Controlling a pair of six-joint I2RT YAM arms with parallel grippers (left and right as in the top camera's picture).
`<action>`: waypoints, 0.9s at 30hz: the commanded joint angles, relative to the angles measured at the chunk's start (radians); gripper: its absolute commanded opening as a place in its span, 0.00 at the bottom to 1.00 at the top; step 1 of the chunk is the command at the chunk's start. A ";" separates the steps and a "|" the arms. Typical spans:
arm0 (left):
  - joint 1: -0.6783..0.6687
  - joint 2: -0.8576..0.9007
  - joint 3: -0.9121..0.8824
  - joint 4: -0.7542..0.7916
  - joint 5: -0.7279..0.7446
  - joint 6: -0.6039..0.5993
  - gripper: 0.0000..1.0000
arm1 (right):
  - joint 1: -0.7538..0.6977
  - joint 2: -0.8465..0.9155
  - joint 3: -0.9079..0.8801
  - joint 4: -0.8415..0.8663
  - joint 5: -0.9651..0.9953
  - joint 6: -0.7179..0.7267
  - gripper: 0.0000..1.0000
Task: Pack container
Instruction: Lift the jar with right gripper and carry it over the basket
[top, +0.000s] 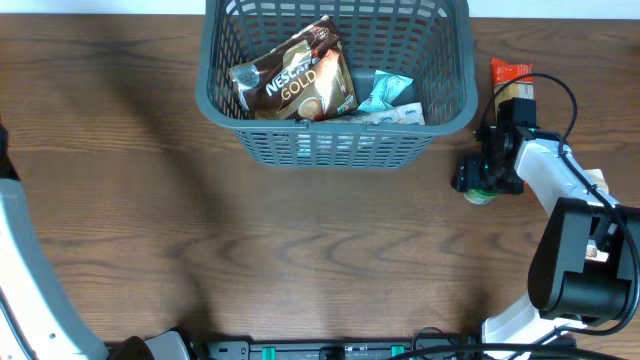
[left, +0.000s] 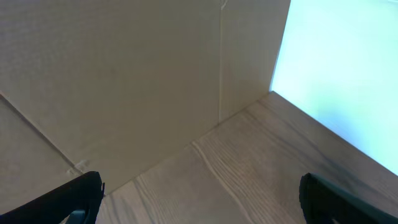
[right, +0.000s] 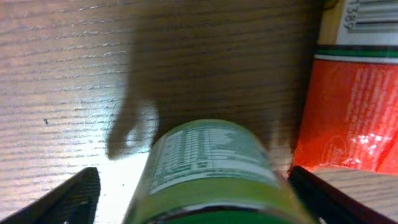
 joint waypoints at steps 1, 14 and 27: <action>0.005 -0.001 -0.002 -0.001 -0.013 -0.010 0.98 | 0.001 0.008 -0.008 0.003 0.005 0.008 0.67; 0.005 -0.001 -0.002 -0.001 -0.013 -0.010 0.99 | 0.001 0.006 0.005 0.006 0.006 0.020 0.01; 0.005 -0.001 -0.002 -0.001 -0.013 -0.010 0.99 | 0.001 -0.124 0.556 -0.291 0.056 0.069 0.01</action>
